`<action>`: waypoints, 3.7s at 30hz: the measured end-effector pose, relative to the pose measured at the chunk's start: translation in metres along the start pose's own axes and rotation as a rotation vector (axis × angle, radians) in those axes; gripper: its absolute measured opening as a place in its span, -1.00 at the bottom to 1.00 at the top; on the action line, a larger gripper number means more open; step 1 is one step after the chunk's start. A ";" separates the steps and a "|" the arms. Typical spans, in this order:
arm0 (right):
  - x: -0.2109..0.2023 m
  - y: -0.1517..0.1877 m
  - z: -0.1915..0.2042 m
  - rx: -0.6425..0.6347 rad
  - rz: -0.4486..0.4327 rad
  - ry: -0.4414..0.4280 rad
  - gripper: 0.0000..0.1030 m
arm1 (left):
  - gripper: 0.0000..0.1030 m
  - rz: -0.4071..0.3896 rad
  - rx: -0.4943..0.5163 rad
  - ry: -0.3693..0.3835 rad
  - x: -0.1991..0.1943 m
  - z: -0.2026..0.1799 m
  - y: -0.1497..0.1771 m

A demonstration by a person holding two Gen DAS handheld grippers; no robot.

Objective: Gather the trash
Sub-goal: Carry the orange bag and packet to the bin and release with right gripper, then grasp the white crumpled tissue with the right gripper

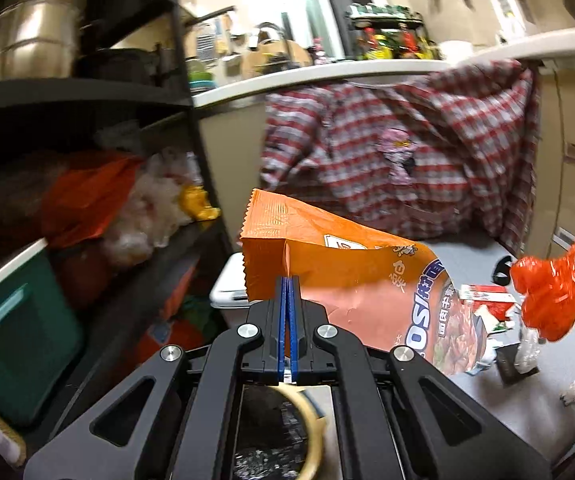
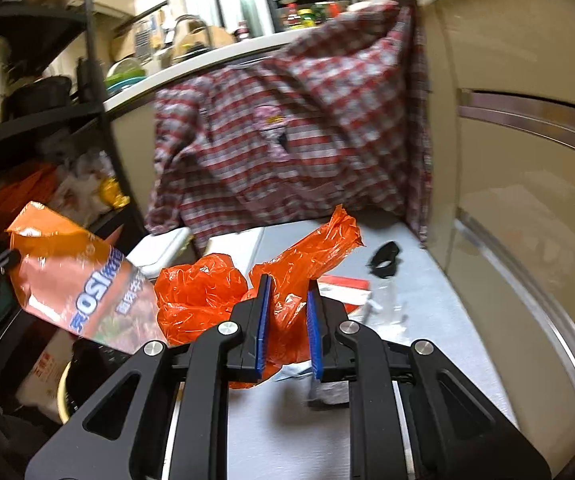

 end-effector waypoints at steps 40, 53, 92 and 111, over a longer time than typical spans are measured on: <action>0.113 0.153 0.270 -0.409 0.297 -0.281 -0.65 | -0.75 0.323 -0.113 -0.219 0.051 0.153 0.142; 0.116 0.157 0.272 -0.358 0.306 -0.279 0.20 | 0.83 0.301 -0.123 -0.310 0.047 0.164 0.140; 0.019 0.088 -0.055 0.030 0.027 0.375 0.61 | 0.85 0.044 -0.139 0.213 0.030 -0.064 0.023; 0.048 0.130 -0.136 0.207 0.242 0.540 -0.80 | 0.85 0.093 -0.127 0.281 0.058 -0.104 0.028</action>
Point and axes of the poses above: each gripper's, at about its wrist camera, not at the fingertips, and x roughly the way its jaws point, z to its left, y to its underside, the point moved 1 cm from there along x, roughly the way its jaws point, and after that the axes turned 13 degrees about x, right-handed, at the moved point
